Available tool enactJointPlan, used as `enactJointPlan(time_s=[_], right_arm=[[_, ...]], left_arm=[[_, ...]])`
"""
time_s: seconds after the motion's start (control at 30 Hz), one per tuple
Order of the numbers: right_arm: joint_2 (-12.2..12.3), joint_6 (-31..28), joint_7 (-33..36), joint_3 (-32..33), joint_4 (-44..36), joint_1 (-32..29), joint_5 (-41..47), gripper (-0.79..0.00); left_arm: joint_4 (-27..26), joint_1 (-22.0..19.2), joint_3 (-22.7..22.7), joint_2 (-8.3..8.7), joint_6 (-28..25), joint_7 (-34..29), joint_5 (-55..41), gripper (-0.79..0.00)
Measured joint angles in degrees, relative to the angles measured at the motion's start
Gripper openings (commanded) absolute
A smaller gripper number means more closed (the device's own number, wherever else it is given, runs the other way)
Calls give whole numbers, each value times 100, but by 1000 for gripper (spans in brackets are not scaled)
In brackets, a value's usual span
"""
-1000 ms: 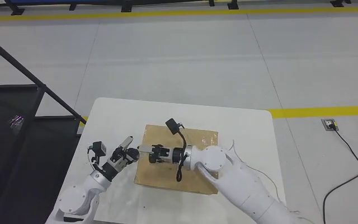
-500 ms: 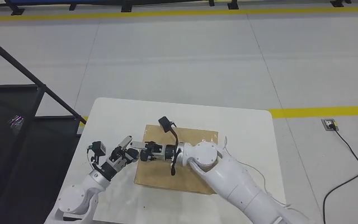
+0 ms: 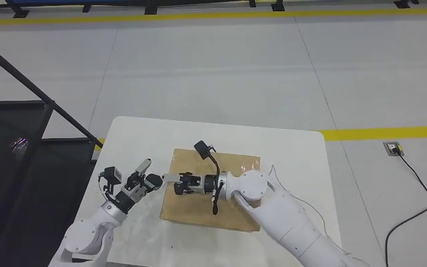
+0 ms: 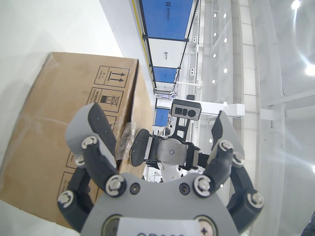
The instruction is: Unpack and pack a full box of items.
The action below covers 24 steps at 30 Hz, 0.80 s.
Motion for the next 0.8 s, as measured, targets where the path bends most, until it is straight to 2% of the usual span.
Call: enactJointPlan(time_s=[0.23, 0.8], right_arm=[[249, 330, 106, 551, -605, -431, -349, 0], [734, 919, 471, 1822, -1507, -1377, -900, 0]], left_arm=[[-125, 39, -30, 0, -26, 39, 13, 0], [-300, 134, -153, 10, -43, 72, 6, 0]])
